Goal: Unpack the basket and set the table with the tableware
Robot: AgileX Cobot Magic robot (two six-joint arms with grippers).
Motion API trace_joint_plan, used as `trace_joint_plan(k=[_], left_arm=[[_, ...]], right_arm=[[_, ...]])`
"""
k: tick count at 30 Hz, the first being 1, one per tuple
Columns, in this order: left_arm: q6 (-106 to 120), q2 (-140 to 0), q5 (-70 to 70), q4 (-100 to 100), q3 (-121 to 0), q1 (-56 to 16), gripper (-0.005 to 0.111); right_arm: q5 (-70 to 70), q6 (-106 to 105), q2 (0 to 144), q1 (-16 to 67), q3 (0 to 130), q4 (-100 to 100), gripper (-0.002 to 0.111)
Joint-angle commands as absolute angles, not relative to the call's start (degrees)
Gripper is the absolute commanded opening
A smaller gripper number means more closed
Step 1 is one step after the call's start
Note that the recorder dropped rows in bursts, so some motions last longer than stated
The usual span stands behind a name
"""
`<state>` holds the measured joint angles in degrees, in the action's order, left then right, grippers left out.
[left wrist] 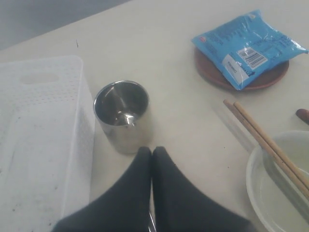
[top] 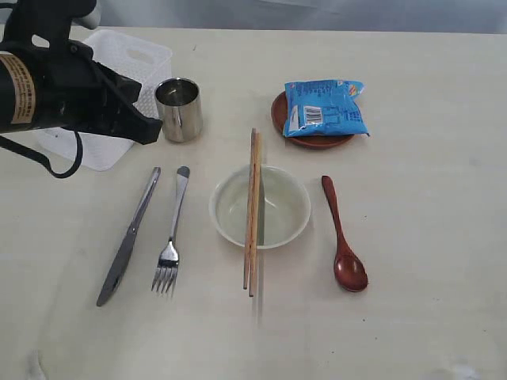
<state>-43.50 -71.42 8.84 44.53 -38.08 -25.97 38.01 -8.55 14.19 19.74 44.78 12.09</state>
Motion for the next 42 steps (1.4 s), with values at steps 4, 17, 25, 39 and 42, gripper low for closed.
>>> trace_joint_plan(k=[4, 17, 25, 39, 42], left_arm=[[-43.4, -70.9, 9.3, 44.5, -37.8, -25.8, 0.0], [-43.4, -70.7, 8.9, 44.7, -37.8, -25.8, 0.0], [-43.4, -70.7, 8.9, 44.7, -37.8, -25.8, 0.0], [-43.4, -70.7, 8.9, 44.7, -37.8, -25.8, 0.0], [-43.4, -70.7, 8.9, 44.7, -37.8, -25.8, 0.0]], right_arm=[[34.9, -9.0, 3.6, 12.4, 41.7, 3.1, 0.0], [16.6, -8.1, 1.3, -5.2, 22.1, 3.3, 0.0], [3.5, -6.8, 1.3, -5.8, 5.7, 3.9, 0.0], [4.5, -7.1, 1.2, -5.8, 0.0, 3.9, 0.0], [7.9, -6.6, 1.2, -5.8, 0.0, 4.2, 0.0]])
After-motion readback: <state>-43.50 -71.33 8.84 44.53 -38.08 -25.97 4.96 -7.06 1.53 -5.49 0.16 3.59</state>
